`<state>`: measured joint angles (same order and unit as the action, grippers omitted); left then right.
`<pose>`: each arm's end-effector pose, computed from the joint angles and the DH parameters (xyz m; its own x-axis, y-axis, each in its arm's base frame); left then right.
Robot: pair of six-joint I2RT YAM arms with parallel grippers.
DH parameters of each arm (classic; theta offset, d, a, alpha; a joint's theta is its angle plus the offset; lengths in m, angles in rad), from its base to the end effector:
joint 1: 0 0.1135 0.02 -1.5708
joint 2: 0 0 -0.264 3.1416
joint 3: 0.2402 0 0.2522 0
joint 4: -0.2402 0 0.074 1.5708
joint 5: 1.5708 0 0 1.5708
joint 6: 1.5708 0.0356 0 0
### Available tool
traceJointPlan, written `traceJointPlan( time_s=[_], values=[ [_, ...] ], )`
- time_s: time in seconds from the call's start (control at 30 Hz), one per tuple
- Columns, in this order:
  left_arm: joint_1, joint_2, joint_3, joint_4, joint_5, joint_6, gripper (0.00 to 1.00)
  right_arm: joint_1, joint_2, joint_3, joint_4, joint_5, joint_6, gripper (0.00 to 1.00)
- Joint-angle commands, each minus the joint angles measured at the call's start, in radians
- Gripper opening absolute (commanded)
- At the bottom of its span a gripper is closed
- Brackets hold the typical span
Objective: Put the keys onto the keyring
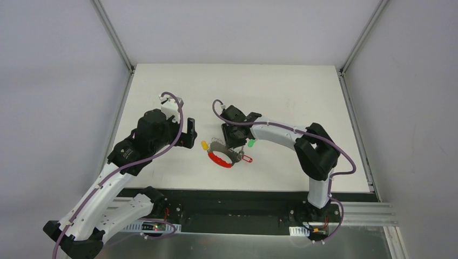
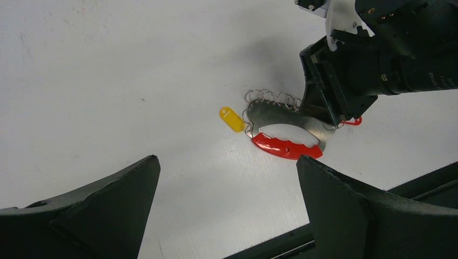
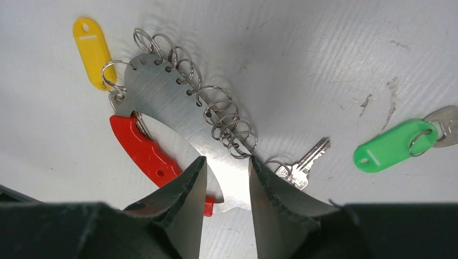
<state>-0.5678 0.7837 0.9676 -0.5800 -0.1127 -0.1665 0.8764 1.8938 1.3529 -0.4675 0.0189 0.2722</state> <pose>0.1402 -0.0847 0.3614 -0.3948 0.0565 -0.9170 0.3868 0.9156 -0.1101 0.2585 0.3093 0.1964 -0.7263 -0.4520 -0.5179 -0.5882 0.7985 0.1280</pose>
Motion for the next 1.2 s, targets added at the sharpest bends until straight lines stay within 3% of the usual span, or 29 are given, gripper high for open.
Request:
traceJointPlan(
  time_s=[0.0,0.53,1.17],
  values=[
    [0.006,-0.012,-0.002,0.032,0.005,0.017,1.00,0.014,0.015,0.026,-0.018,0.080,-0.007,0.37],
    [0.006,-0.007,-0.002,0.032,0.005,0.017,1.00,0.041,0.063,0.030,-0.020,0.106,-0.040,0.36],
    [0.005,-0.005,-0.002,0.032,0.007,0.016,1.00,0.042,0.033,0.013,-0.034,0.227,-0.037,0.21]
  ],
)
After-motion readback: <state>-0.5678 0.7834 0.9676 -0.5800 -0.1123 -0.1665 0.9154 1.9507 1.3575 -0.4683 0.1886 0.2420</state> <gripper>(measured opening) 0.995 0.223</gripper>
